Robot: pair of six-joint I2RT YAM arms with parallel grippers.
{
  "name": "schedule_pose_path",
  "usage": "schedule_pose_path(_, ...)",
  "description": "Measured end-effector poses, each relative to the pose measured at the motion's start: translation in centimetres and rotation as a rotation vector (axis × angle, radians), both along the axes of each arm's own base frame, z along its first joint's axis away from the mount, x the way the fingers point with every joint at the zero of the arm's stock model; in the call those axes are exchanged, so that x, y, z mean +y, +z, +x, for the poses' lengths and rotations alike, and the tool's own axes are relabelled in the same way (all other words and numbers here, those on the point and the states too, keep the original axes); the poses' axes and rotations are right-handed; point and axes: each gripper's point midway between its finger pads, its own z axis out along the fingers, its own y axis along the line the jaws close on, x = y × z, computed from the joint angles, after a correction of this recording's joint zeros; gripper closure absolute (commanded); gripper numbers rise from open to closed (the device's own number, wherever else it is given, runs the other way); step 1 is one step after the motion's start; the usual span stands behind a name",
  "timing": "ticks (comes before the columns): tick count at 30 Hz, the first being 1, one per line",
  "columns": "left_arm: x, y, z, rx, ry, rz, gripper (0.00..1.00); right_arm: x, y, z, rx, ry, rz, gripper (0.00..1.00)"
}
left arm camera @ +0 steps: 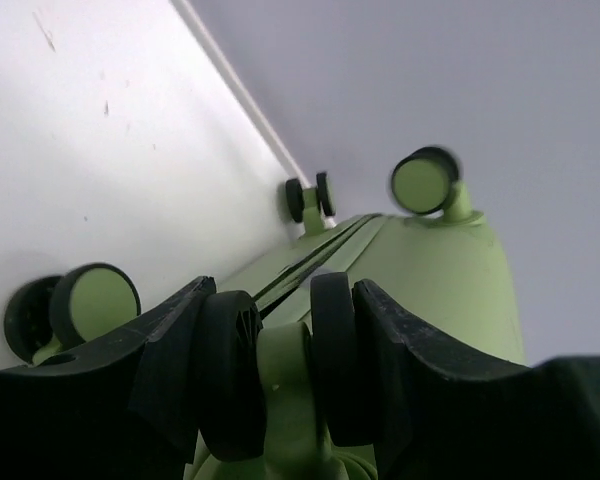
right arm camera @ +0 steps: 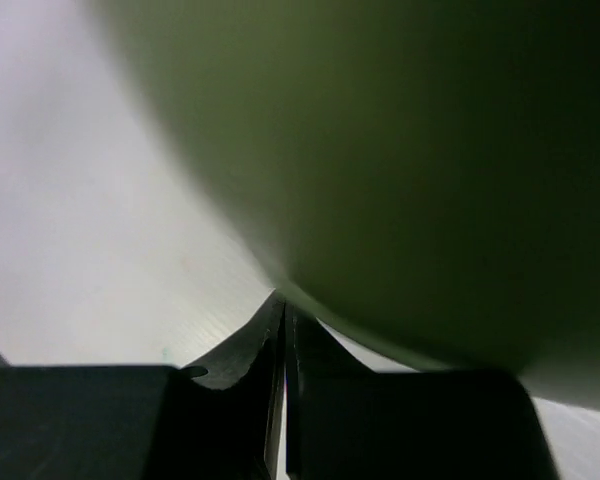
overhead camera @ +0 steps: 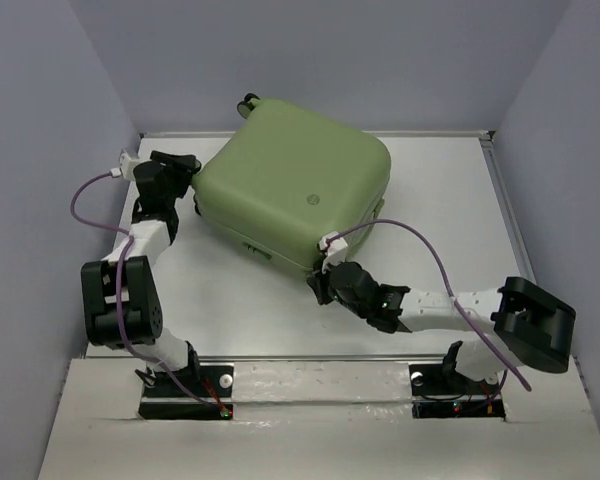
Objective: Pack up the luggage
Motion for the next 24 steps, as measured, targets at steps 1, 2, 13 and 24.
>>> schedule_pose_path(1,0.1,0.3,-0.8,-0.025,0.026,0.008,0.94,0.2,-0.3,-0.2,0.006,0.005,-0.020,0.93)
schedule_pose_path(2,0.2,0.9,-1.8,-0.054,0.043,0.016,0.94,0.6,-0.3,-0.3,0.006,0.016,-0.031,0.93)
schedule_pose_path(13,-10.0,0.1,-16.5,-0.139,-0.268,-0.118,0.94,7.6,6.7,0.3,-0.063,0.135,0.103,0.93)
schedule_pose_path(24,-10.6,0.2,-18.2,-0.101,-0.308,-0.093,0.94,-6.2,3.4,-4.1,0.062,-0.044,0.093,0.47)
